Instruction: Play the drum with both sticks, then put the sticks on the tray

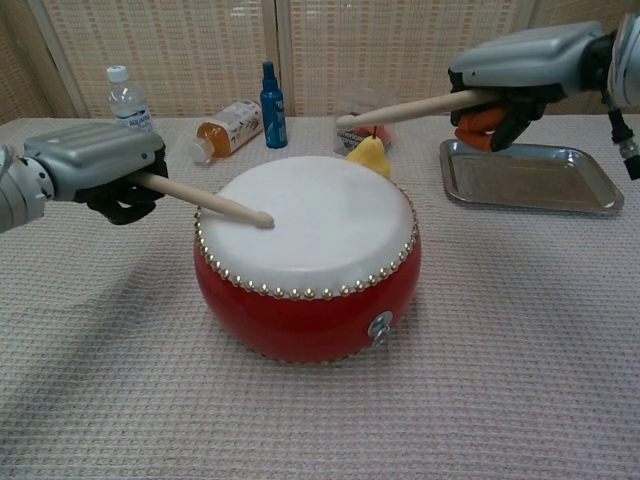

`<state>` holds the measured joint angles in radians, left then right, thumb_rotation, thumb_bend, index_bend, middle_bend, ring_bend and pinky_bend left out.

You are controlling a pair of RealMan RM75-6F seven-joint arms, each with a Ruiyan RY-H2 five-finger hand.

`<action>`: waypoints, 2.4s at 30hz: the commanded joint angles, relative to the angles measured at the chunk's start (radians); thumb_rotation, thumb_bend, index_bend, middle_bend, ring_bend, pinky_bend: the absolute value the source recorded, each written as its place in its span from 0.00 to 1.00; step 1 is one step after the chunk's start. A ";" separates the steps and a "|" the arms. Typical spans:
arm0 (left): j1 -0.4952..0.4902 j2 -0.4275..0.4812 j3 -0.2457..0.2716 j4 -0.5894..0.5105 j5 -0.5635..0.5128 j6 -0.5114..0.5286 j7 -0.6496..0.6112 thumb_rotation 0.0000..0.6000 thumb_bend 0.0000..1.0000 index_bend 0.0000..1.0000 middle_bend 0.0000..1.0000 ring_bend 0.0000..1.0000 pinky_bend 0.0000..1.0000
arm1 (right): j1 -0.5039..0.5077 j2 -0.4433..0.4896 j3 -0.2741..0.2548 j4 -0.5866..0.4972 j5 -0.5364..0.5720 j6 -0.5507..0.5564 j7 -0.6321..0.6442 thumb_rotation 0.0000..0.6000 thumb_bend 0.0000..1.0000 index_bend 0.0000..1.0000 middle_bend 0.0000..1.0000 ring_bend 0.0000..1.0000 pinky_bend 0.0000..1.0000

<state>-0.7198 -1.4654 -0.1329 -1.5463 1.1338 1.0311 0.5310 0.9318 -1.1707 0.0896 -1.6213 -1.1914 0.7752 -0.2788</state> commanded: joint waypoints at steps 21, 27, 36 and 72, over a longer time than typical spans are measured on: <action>-0.001 -0.019 0.008 0.008 -0.007 0.018 0.018 1.00 0.84 1.00 1.00 1.00 1.00 | -0.003 -0.041 0.019 0.038 -0.037 -0.009 0.046 1.00 0.93 1.00 0.98 1.00 1.00; 0.032 0.053 -0.039 -0.079 0.026 0.097 -0.069 1.00 0.84 1.00 1.00 1.00 1.00 | 0.028 -0.101 -0.018 0.109 0.021 -0.106 -0.020 1.00 0.93 1.00 0.98 1.00 1.00; 0.040 0.105 -0.062 -0.129 0.042 0.095 -0.148 1.00 0.84 1.00 1.00 1.00 1.00 | 0.011 -0.098 0.010 0.086 0.022 -0.036 -0.012 1.00 0.93 1.00 0.98 1.00 1.00; 0.120 0.178 -0.074 -0.143 0.085 0.191 -0.259 1.00 0.84 1.00 1.00 1.00 1.00 | -0.087 -0.097 0.027 0.330 -0.001 -0.060 0.293 1.00 0.93 1.00 0.98 1.00 1.00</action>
<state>-0.6008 -1.2886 -0.2066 -1.6883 1.2179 1.2207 0.2726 0.8660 -1.2489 0.1173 -1.3858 -1.2049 0.7447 -0.0502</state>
